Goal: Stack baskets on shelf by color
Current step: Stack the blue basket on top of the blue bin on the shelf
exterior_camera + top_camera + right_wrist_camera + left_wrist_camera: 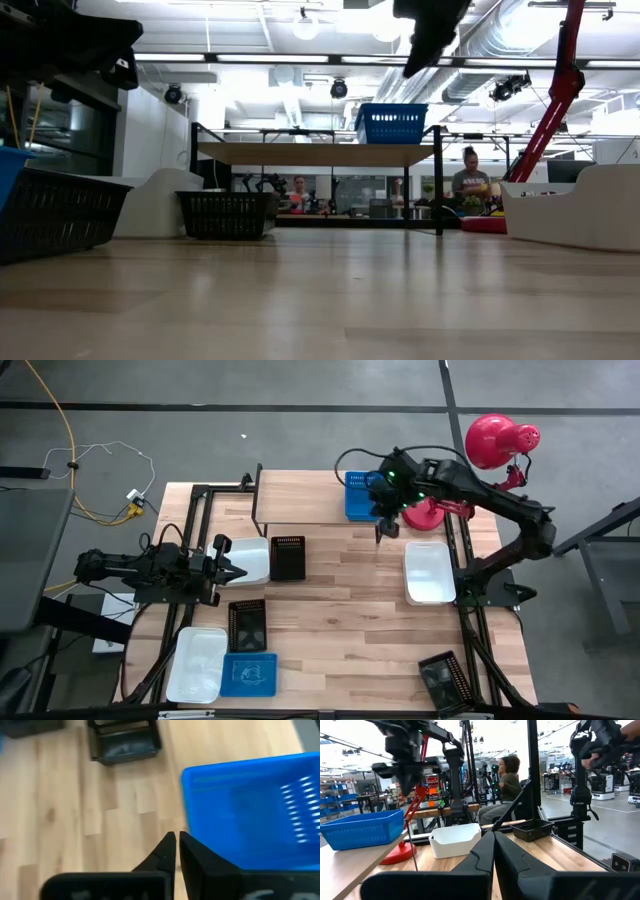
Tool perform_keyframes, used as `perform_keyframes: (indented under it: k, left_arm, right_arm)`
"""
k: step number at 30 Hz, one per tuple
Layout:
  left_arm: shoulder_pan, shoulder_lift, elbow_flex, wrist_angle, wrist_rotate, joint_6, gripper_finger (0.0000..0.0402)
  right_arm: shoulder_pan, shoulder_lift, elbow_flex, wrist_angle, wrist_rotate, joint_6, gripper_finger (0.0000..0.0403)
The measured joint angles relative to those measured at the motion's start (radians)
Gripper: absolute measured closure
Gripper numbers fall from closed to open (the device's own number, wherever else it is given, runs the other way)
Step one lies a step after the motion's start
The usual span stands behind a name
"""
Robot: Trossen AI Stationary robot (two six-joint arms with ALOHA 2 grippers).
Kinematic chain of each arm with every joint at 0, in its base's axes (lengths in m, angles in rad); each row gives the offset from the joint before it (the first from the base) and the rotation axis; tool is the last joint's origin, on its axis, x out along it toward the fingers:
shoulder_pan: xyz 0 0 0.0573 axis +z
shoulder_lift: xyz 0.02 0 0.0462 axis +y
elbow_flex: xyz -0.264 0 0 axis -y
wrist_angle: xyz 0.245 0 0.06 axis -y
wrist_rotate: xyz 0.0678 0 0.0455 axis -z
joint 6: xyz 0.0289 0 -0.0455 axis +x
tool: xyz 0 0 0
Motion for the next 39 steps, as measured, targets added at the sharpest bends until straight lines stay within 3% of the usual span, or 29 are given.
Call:
perform_keyframes:
  k: [9,14,19,24,26,30,34,36,39]
  left_arm:
    - [0.000,0.000,0.000,0.000,0.000,0.000,0.0402]
    - [0.000,0.000,0.000,0.000,0.000,0.000,0.0401]
    - [0.000,0.000,0.000,0.000,0.000,0.000,0.0401]
    - [0.000,0.000,0.000,0.000,0.001,-0.015,0.0402]
    - [-0.002,0.000,0.000,0.016,0.020,-0.108,0.0402]
    - [-0.002,0.000,0.000,0.105,0.024,-0.349,0.0402]
    - [-0.002,0.000,0.000,0.305,-0.111,-0.534,0.0402]
    - [-0.001,0.006,0.009,0.389,-0.165,-0.586,0.0402]
    - [-0.002,0.054,0.078,0.352,-0.128,-0.602,0.0402]
  right_arm:
    - [0.147,-0.408,-0.438,0.325,-0.049,0.329,0.0401]
    - [0.284,-0.590,-0.672,0.709,-0.060,0.565,0.0402]
    - [0.405,-0.644,-0.826,1.091,0.032,0.701,0.0403]
    - [0.500,-0.623,-0.855,1.185,0.212,0.660,0.0403]
    - [0.520,-0.607,-0.847,1.181,0.249,0.615,0.0403]
    - [0.536,-0.580,-0.822,1.183,0.282,0.610,0.0403]
    - [0.537,-0.563,-0.796,1.182,0.293,0.648,0.0403]
    - [0.537,-0.557,-0.786,1.184,0.293,0.638,0.0403]
    - [0.537,-0.557,-0.782,1.179,0.293,0.620,0.0403]
